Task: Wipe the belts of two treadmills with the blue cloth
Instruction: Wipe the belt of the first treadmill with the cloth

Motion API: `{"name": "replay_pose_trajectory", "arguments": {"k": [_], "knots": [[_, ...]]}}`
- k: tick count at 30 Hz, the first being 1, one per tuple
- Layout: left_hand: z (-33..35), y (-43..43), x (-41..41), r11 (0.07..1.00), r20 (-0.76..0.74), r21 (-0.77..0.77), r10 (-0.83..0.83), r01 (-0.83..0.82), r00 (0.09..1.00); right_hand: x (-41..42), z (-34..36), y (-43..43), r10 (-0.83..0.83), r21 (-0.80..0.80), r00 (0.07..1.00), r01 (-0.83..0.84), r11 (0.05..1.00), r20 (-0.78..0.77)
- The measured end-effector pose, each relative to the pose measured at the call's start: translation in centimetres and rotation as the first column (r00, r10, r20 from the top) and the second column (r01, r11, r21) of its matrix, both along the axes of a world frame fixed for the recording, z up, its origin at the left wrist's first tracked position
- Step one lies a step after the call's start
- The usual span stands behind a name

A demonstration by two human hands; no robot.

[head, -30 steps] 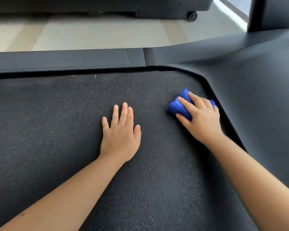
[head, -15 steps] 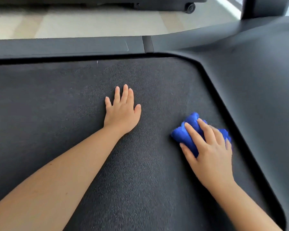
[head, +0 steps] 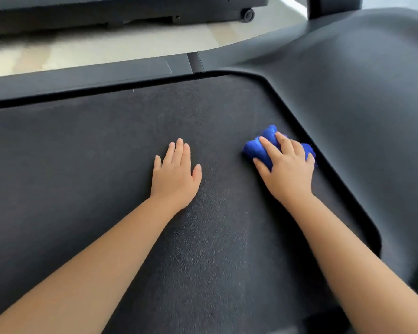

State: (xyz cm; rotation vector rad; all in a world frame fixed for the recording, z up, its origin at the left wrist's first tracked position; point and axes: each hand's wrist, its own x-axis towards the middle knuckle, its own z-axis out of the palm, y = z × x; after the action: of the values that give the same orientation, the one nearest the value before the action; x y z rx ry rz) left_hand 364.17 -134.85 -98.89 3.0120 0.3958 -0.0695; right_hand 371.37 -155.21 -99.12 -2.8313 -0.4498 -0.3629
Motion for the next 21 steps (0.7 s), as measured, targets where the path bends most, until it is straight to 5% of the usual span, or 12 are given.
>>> {"name": "replay_pose_trajectory", "arguments": {"k": [2, 9, 16, 21], "knots": [[-0.2, -0.5, -2.5, 0.999, -0.001, 0.0, -0.04, 0.04, 0.999, -4.0, -0.3, -1.5, 0.037, 0.02, 0.995, -0.039, 0.999, 0.091], [-0.4, -0.6, -3.6, 0.998, 0.024, -0.009, -0.065, 0.066, 0.998, -9.5, 0.2, -3.7, 0.079, -0.033, 0.996, -0.077, 0.996, 0.047], [-0.1, -0.4, -3.6, 0.996, 0.008, -0.007, -0.088, 0.088, 0.996, -8.0, -0.2, -4.7, -0.222, 0.01, 0.975, 0.222, 0.975, 0.006], [0.0, -0.1, -4.3, 0.99, 0.017, -0.006, -0.142, 0.142, 0.99, -12.9, -0.2, -1.2, -0.165, -0.016, 0.984, 0.166, 0.986, 0.066]]}}
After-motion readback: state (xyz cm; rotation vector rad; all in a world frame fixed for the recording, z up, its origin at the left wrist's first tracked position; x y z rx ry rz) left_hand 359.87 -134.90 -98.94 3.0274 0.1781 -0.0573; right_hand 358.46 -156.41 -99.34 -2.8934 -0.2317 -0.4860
